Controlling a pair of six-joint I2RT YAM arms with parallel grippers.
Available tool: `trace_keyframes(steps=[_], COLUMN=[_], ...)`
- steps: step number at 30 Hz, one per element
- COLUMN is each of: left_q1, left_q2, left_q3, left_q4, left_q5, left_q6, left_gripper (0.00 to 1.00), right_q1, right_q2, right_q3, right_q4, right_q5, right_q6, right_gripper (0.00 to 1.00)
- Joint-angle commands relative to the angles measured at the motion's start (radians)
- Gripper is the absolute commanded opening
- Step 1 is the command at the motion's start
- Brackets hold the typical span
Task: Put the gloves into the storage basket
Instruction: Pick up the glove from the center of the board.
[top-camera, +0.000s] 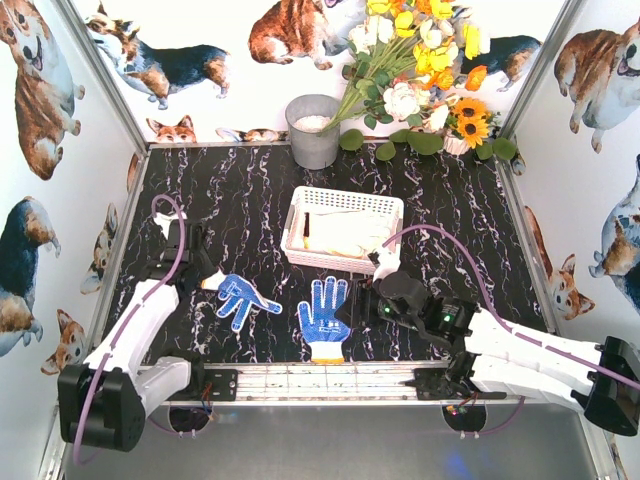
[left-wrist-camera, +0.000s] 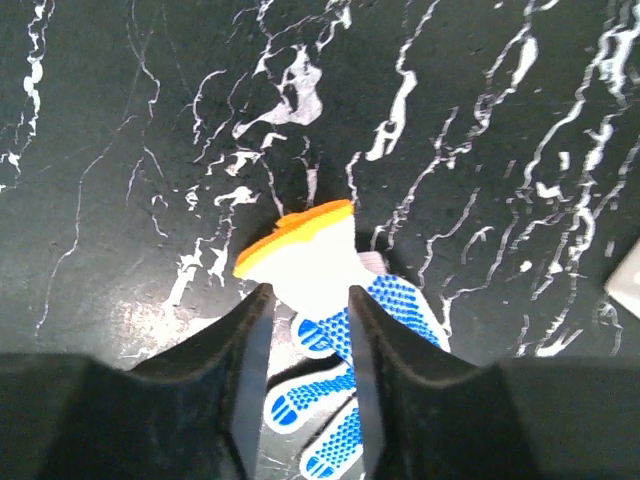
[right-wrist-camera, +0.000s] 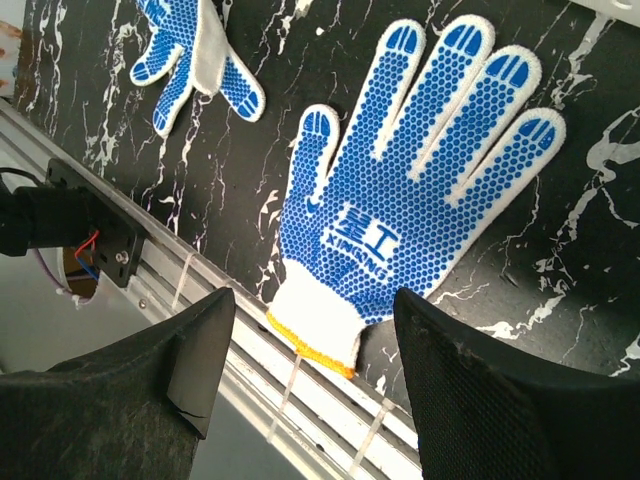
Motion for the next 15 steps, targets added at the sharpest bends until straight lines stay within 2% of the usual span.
trace_keyframes(steps=[1,4,10,12,15], left_q1=[0.074,0.104,0.115,0.118,0.118], left_q2=[0.066,0.114,0.133,0.15,0.17], left_q3=[-0.001,-0.045,-0.122,-0.143,-0.162], left_q4=[0.009,0.1,0.197,0.228,0.272], left_q5=[0.06,0.151,0.162,0.183,0.189], left_q6=[-0.028,-0.078,-0.121,-0.122,-0.115], left_gripper=[0.34,0.41,0.49,0.48,0.39], right_q1=[-0.004,-0.004,-0.004,-0.004,-0.004], right_q2=[0.014,0.011,-0.019,-0.024,-0.019], right_q3=[0.053,0.04,0.021,0.02,0.028], right_q4=[0.059,0.082,0.09,0.087,0.084], right_q5=[-0.028,-0.05,-0.059,-0.056,-0.06], right_q6=[-0.013,-0.007,0.008,0.006,-0.002], right_gripper=[0.66,0.66,0.67,0.67,0.67])
